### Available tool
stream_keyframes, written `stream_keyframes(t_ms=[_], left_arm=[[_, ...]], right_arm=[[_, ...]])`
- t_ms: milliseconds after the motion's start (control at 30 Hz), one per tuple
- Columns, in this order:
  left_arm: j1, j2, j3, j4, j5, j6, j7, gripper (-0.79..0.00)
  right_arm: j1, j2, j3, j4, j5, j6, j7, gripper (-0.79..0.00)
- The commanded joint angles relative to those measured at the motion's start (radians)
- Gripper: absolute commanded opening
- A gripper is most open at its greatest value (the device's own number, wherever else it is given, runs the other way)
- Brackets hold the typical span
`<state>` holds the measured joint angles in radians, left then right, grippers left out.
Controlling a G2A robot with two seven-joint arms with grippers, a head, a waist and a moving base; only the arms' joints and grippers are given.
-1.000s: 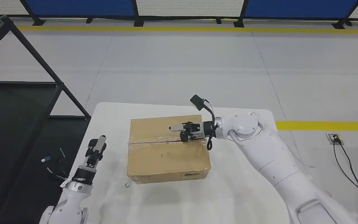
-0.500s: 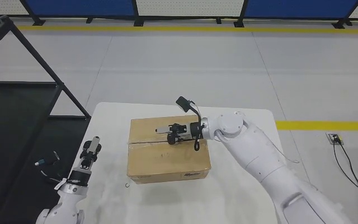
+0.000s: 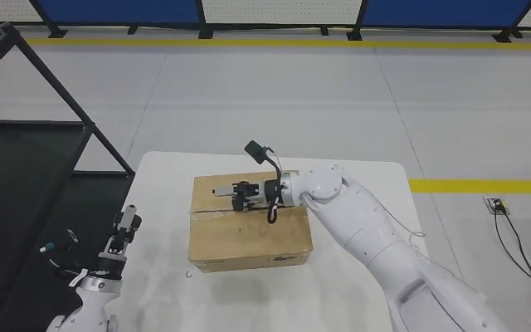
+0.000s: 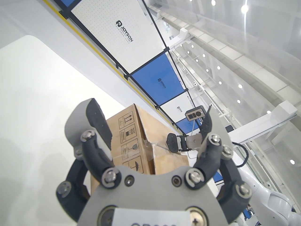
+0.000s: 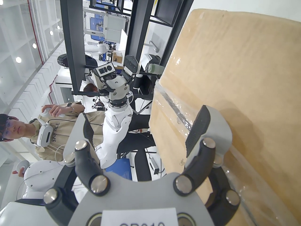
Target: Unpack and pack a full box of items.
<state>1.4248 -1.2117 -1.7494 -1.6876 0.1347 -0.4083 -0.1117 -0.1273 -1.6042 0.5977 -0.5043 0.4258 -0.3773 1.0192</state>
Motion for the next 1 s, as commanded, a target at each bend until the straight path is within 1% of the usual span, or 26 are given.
stream_keyframes(t_ms=[0, 133, 433, 567, 700, 767, 833, 967], left_arm=[[0.004, 0.000, -0.002, 0.000, -0.003, -0.002, 0.001, 0.000], [0.009, 0.000, -0.007, 0.005, -0.009, -0.006, 0.002, 0.000], [0.008, 0.000, -0.006, 0.019, -0.016, -0.005, 0.000, 0.000], [0.007, -0.001, -0.007, 0.023, -0.022, -0.008, -0.001, 0.000], [0.006, 0.000, -0.009, 0.028, -0.029, -0.012, -0.003, 0.000], [0.006, -0.001, -0.008, 0.034, -0.029, -0.012, -0.005, 0.000], [0.004, -0.001, -0.007, 0.037, -0.030, -0.013, -0.005, 0.000], [0.000, -0.001, -0.002, 0.036, -0.025, -0.010, -0.012, 0.000]], right_arm=[[0.004, -0.014, -0.005, 0.018, -0.005, -0.005, -0.014, 0.000], [0.008, -0.043, -0.016, 0.052, -0.005, -0.004, -0.016, 0.000], [0.022, -0.099, -0.016, 0.117, 0.009, -0.068, -0.035, 0.000], [0.028, -0.121, -0.017, 0.143, 0.006, -0.073, -0.034, 0.000], [0.036, -0.140, -0.017, 0.169, 0.007, -0.063, -0.005, 0.000], [0.038, -0.146, -0.005, 0.180, 0.031, -0.067, 0.037, 0.000], [0.046, -0.148, 0.002, 0.199, 0.043, -0.046, 0.094, 0.000], [0.058, -0.149, 0.018, 0.223, 0.052, -0.050, 0.138, 0.000]])
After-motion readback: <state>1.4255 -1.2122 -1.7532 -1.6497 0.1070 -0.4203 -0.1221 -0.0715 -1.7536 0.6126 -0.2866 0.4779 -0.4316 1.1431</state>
